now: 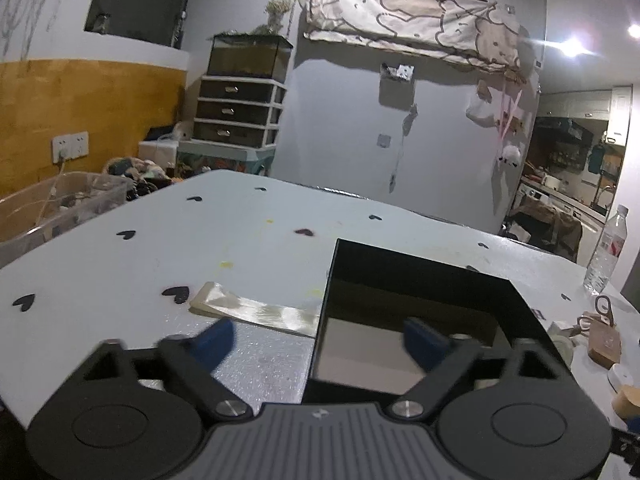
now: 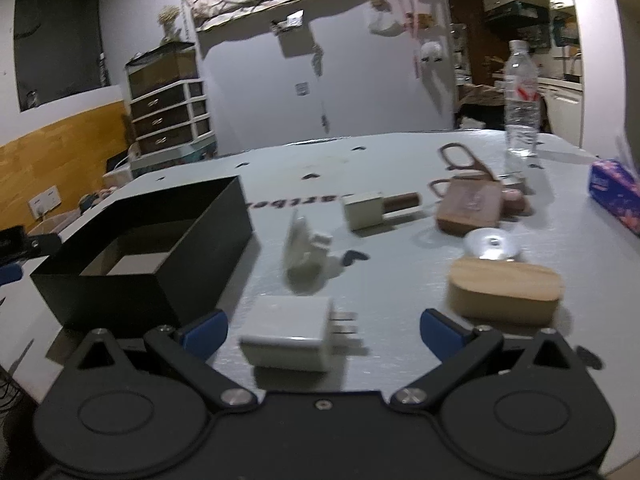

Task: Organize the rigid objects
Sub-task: 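Move the left tool beside the black box while the right tool approaches the white charger, then grasp the white charger with the right gripper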

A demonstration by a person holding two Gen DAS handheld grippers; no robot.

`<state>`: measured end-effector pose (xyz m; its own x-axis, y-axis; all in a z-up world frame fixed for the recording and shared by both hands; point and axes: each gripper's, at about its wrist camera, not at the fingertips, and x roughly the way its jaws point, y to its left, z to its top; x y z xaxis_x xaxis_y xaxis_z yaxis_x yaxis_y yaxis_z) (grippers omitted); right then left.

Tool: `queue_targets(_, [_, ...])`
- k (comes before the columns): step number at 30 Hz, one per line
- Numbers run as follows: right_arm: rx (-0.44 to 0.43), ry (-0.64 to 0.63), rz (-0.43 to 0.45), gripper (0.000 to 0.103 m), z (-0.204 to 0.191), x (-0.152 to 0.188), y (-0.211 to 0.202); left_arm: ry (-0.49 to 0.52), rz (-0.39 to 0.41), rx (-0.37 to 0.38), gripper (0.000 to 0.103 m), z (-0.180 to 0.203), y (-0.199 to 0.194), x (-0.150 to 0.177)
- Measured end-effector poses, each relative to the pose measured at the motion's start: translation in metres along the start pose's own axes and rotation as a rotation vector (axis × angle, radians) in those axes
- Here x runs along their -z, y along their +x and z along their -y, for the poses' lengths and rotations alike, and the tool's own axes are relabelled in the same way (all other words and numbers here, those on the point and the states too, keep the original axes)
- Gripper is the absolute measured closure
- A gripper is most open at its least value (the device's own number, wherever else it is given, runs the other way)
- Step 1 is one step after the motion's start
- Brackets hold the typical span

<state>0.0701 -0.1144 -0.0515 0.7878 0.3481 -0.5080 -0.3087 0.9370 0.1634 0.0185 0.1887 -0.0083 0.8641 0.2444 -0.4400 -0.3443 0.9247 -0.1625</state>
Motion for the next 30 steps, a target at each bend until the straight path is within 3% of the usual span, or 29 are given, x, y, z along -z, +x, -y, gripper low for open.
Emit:
queue_targets(6, [-0.030,0.010,-0.033,0.006,-0.008,-0.005,0.013,0.013,-0.057,0.043,0.059,-0.004,0.021,-0.006])
queue_targets(8, [-0.023,0.012,-0.041,0.008,-0.009,-0.006,0.017,0.007,-0.086,0.051,0.085,-0.006,0.030,-0.006])
queue_targets(10, [-0.021,0.012,-0.049,0.010,-0.010,-0.008,0.022,0.001,-0.105,0.047,0.093,-0.007,0.036,-0.004])
queue_targets(16, [0.014,0.017,-0.084,0.018,-0.005,-0.006,0.034,0.026,-0.102,0.048,0.096,-0.007,0.038,-0.001])
queue_targets(20, [0.009,-0.002,-0.075,0.031,-0.004,-0.006,0.032,0.068,-0.084,0.037,0.099,-0.002,0.037,0.000])
queue_targets(26, [-0.005,-0.035,-0.071,0.032,-0.003,-0.007,0.024,0.132,-0.071,0.044,0.100,0.002,0.033,0.003])
queue_targets(30, [0.004,-0.023,-0.022,0.032,0.004,-0.026,0.005,0.150,-0.074,0.070,0.100,0.003,0.028,0.005])
